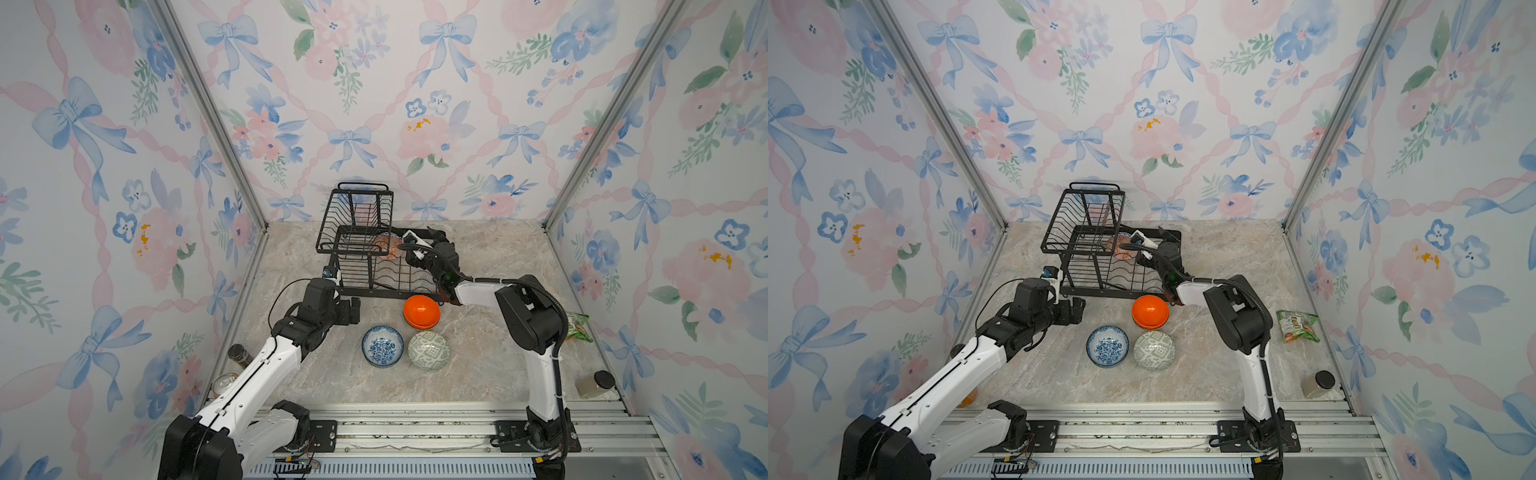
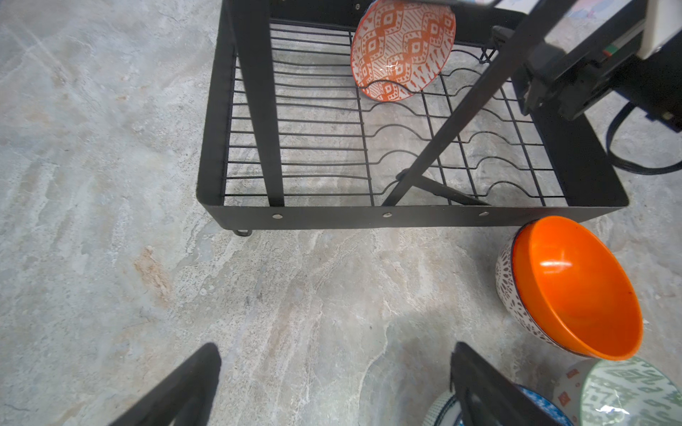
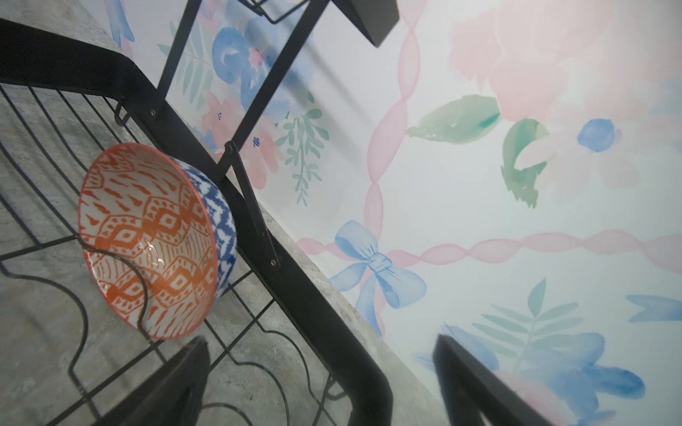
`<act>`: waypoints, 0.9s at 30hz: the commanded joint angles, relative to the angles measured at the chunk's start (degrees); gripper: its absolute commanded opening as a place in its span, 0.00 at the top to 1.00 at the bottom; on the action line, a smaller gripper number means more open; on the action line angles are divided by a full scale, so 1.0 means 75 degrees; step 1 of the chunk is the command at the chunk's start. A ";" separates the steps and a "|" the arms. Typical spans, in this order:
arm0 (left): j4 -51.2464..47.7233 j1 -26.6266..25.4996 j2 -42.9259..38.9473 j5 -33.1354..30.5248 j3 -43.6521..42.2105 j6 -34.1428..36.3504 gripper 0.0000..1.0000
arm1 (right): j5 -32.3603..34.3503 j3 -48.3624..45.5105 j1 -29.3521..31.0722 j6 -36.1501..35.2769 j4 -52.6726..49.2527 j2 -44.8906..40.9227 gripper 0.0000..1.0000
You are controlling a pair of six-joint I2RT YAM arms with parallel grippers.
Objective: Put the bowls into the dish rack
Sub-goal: 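Raise the right gripper from the rack while the left gripper nears the orange bowl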
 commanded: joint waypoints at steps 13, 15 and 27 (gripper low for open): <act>0.0021 -0.0155 0.0008 0.0448 0.0152 0.0116 0.02 | -0.0972 -0.0235 -0.1031 0.4569 -0.7371 -0.4294 0.03; 0.0007 -0.0303 0.0031 0.0378 0.0153 0.0121 0.02 | -0.1724 -0.0041 -0.1362 0.5102 -0.8375 -0.4513 0.03; -0.0096 -0.1718 0.1039 -0.0314 0.1102 -0.0082 0.02 | -0.2372 0.0130 -0.1659 0.5518 -1.1142 -0.5341 0.03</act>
